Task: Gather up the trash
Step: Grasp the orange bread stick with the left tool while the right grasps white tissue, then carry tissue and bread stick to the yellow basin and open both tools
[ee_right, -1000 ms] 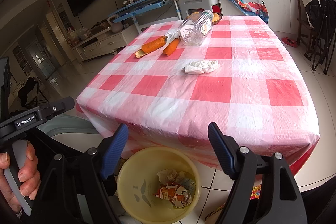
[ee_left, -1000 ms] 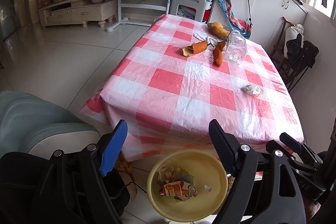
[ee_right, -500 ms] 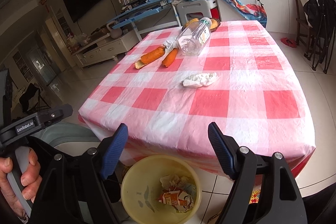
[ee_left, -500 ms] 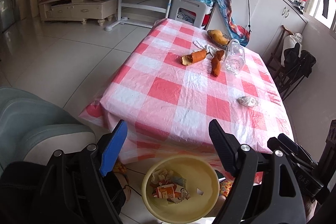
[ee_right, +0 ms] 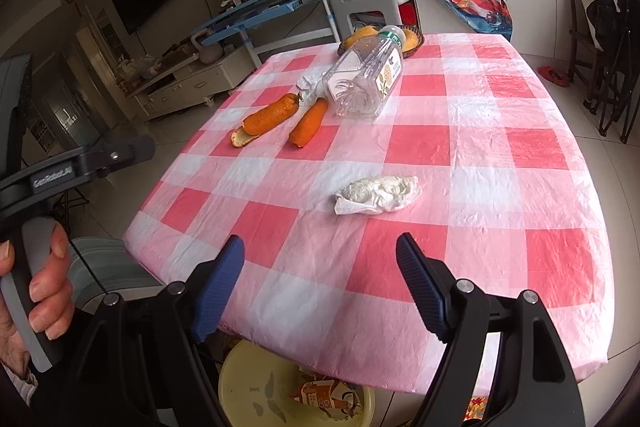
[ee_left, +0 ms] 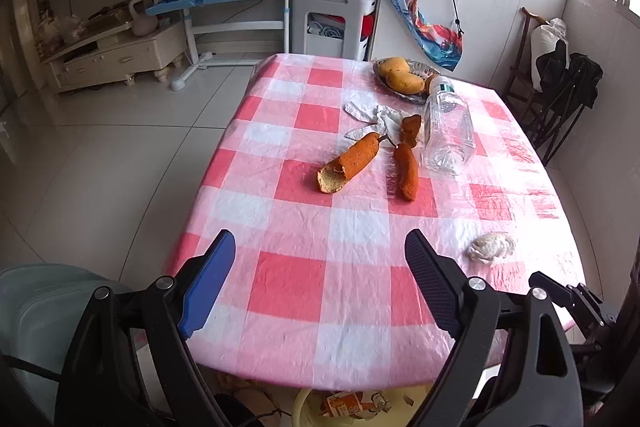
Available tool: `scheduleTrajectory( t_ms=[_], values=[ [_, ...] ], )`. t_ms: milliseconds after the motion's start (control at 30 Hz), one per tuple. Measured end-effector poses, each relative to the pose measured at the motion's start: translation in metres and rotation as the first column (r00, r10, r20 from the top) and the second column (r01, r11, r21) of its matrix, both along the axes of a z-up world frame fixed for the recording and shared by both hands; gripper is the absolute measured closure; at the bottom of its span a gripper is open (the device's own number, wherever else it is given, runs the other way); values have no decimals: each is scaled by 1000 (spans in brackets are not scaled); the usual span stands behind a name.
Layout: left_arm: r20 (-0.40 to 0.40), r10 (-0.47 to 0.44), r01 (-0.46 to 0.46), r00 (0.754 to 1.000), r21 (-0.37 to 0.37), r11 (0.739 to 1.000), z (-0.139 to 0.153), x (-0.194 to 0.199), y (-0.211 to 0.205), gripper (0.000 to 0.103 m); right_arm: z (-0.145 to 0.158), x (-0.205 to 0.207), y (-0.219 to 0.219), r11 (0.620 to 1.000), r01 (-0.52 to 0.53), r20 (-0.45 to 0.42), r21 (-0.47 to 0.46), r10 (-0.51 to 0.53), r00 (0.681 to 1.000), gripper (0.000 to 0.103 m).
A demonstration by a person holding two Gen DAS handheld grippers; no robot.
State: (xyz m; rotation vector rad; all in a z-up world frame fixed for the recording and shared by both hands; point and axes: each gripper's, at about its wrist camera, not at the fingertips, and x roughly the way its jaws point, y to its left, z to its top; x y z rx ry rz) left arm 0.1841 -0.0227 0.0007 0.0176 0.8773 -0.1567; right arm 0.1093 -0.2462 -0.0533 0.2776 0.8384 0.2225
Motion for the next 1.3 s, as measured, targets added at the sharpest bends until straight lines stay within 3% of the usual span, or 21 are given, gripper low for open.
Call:
scheduleTrajectory(
  t_ms=[567, 700, 800, 833, 900, 1067, 1167, 1300],
  values=[
    [-87, -11, 23, 996, 132, 991, -59, 121, -55, 20, -13, 46, 2, 1000, 15, -10, -18, -16, 1000, 32],
    [-126, -7, 23, 992, 124, 992, -70, 135, -60, 31, -16, 50, 0, 1000, 29, -9, -4, -29, 1000, 33],
    [-159, -16, 32, 987, 101, 994, -78, 139, -63, 55, -15, 51, -1, 999, 34, -9, -6, -34, 999, 38],
    [-160, -21, 36, 987, 90, 995, -77, 138, -63, 70, -15, 52, -2, 999, 37, -11, -7, -38, 999, 41],
    [-174, -38, 48, 984, 52, 998, -75, 135, -60, 81, -15, 52, -3, 999, 46, -13, -10, -46, 999, 46],
    [-195, -28, 18, 980, -52, 999, -68, 117, -39, 83, -18, 54, -8, 998, 61, -13, -21, -61, 998, 74],
    [-191, -25, 1, 981, -124, 992, -56, 98, -24, 83, -17, 50, -11, 998, 62, -14, -20, -62, 998, 80],
    [-184, -18, -18, 983, -192, 981, -47, 72, -6, 83, -12, 39, -12, 998, 58, -1, 0, -58, 998, 82]
  ],
)
